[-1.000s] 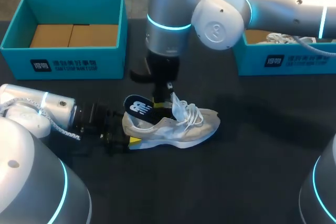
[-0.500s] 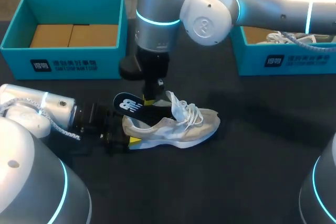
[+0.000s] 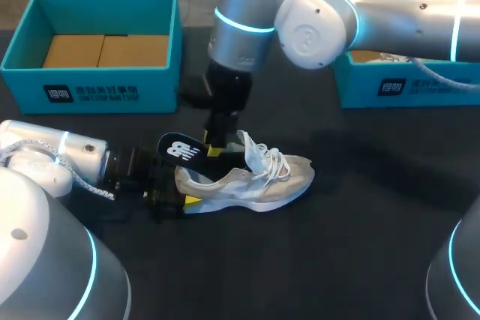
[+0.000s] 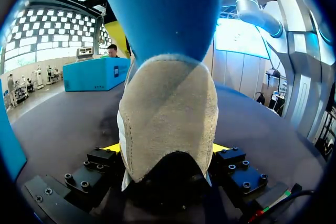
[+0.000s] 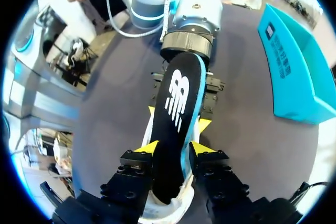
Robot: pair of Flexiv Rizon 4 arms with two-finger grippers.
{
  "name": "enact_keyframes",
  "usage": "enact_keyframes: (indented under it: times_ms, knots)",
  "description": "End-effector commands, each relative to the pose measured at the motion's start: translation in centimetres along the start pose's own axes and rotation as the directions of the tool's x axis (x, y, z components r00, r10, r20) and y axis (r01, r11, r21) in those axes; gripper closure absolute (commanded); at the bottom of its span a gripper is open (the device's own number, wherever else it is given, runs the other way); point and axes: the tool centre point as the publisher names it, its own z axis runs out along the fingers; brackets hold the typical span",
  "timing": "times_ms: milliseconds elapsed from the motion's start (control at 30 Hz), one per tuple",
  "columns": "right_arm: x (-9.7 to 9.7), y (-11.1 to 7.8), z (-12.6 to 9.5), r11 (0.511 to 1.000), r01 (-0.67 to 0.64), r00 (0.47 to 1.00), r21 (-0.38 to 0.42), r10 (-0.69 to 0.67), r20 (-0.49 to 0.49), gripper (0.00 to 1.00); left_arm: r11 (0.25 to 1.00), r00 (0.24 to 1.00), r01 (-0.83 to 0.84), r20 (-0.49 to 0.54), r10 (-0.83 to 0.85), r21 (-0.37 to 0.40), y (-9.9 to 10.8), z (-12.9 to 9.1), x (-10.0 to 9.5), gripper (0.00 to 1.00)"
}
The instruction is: Take the shoe out of the shoebox, open the shoe tongue, remove and reinsert the insole, then place the shoe into the shoebox
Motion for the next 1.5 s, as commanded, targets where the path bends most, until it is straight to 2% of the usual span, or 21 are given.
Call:
enact_keyframes:
  times_ms: [33, 267, 633, 967, 1500]
  knots:
    - [-0.1, -1.5, -0.5, 0.991, -0.069, 0.998, -0.117, 0.067, -0.021, 0.65, 1.0, 1.0, 0.0, 0.001, 0.0, 0.0, 0.6, -0.1, 0.0, 1.0]
    - [0.2, -1.7, -0.8, 0.968, -0.169, 0.985, -0.184, 0.156, -0.079, 0.65, 1.0, 1.0, 0.0, 0.001, 0.0, 0.0, 0.6, -0.1, 0.0, 1.0]
    - [-0.2, 0.2, 0.1, 0.934, -0.232, 0.971, -0.27, 0.206, -0.124, 0.62, 1.0, 1.0, 0.0, 0.001, 0.0, 0.0, 0.6, -0.1, 0.0, 1.0]
    - [-0.7, 0.6, 1.0, 0.932, -0.222, 0.971, -0.288, 0.185, -0.148, 0.64, 1.0, 1.0, 0.0, 0.001, 0.0, 0.0, 0.6, -0.1, 0.0, 1.0]
    - [0.4, 1.5, 2.5, 0.929, -0.216, 0.969, -0.301, 0.164, -0.187, 0.66, 1.0, 1.0, 0.0, 0.001, 0.0, 0.0, 0.6, -0.1, 0.0, 1.0]
